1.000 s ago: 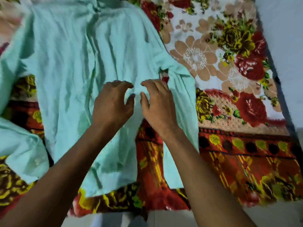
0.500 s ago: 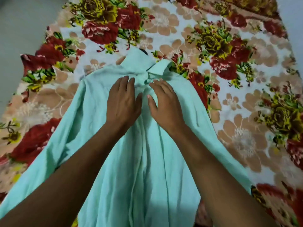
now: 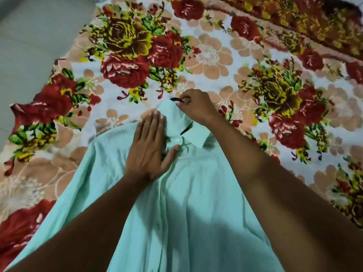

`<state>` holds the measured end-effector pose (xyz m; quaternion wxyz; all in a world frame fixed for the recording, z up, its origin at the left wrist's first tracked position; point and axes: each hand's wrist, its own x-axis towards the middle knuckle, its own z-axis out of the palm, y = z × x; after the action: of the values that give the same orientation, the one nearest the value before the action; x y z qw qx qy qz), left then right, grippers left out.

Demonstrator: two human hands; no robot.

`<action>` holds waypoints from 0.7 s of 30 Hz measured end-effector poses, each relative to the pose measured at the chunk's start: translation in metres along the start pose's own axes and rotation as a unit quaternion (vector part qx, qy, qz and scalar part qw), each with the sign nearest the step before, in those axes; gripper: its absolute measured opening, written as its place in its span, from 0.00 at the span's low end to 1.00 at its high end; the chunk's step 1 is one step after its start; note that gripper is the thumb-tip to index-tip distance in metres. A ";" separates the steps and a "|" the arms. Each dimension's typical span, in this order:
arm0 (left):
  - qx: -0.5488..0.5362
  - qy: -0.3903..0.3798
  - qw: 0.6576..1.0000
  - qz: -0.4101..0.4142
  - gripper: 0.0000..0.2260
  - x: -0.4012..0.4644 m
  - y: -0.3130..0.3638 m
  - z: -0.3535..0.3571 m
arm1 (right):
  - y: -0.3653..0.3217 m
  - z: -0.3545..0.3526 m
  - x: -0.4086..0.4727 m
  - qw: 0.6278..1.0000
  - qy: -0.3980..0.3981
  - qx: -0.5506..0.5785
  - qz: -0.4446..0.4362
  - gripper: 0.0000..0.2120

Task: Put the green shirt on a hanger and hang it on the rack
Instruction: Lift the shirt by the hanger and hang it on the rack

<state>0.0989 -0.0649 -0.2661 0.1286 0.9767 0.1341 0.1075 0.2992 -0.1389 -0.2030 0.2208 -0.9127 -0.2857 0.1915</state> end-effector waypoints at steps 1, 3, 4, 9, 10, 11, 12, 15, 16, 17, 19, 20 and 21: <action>-0.002 0.000 1.000 -0.001 0.38 0.002 0.000 0.000 | -0.001 0.000 0.007 1.000 -0.003 0.004 -0.003 0.12; -0.005 0.001 1.000 0.000 0.38 0.001 0.001 0.000 | -0.001 0.002 0.012 1.000 0.007 0.016 -0.012 0.09; -0.007 0.001 1.000 -0.003 0.37 0.002 0.000 0.000 | -0.002 0.001 0.018 1.000 0.009 0.025 -0.014 0.09; -0.013 0.018 1.000 -0.011 0.37 0.001 -0.001 0.003 | 0.004 -0.006 0.031 0.998 0.048 0.021 -0.026 0.07; -0.016 0.018 1.000 -0.015 0.36 0.001 -0.001 0.004 | 0.008 -0.009 0.034 0.998 0.063 0.019 -0.021 0.07; -0.019 0.016 1.000 -0.016 0.36 0.001 -0.001 0.004 | 0.012 -0.011 0.036 0.997 0.069 0.018 -0.012 0.07; -0.021 0.014 1.000 -0.017 0.36 0.002 -0.001 0.004 | 0.016 -0.013 0.037 0.998 0.065 0.012 -0.005 0.07; -0.020 0.015 0.999 -0.034 0.37 0.002 -0.001 0.004 | 0.022 -0.009 0.037 0.999 0.038 -0.017 -0.010 0.06; -0.020 0.015 0.999 -0.039 0.38 0.002 -0.001 0.004 | 0.019 -0.006 0.036 0.999 0.029 -0.026 -0.022 0.07; -0.019 0.013 0.999 -0.043 0.38 0.002 -0.001 0.004 | 0.016 -0.005 0.035 0.998 0.023 -0.034 -0.040 0.08; -0.016 0.015 0.999 -0.046 0.38 0.001 -0.002 0.005 | 0.013 -0.004 0.036 0.996 0.033 -0.042 -0.066 0.08; -0.018 0.015 0.999 -0.044 0.38 0.001 -0.002 0.005 | 0.013 -0.005 0.036 0.996 0.043 -0.038 -0.063 0.07; -0.020 0.015 0.999 -0.040 0.38 0.002 -0.001 0.006 | 0.016 -0.007 0.036 0.997 0.051 -0.031 -0.054 0.07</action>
<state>0.1015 -0.0644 -0.2714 0.1500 0.9661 0.1729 0.1196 0.3367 -0.1311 -0.2129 0.2167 -0.9110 -0.3285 0.1234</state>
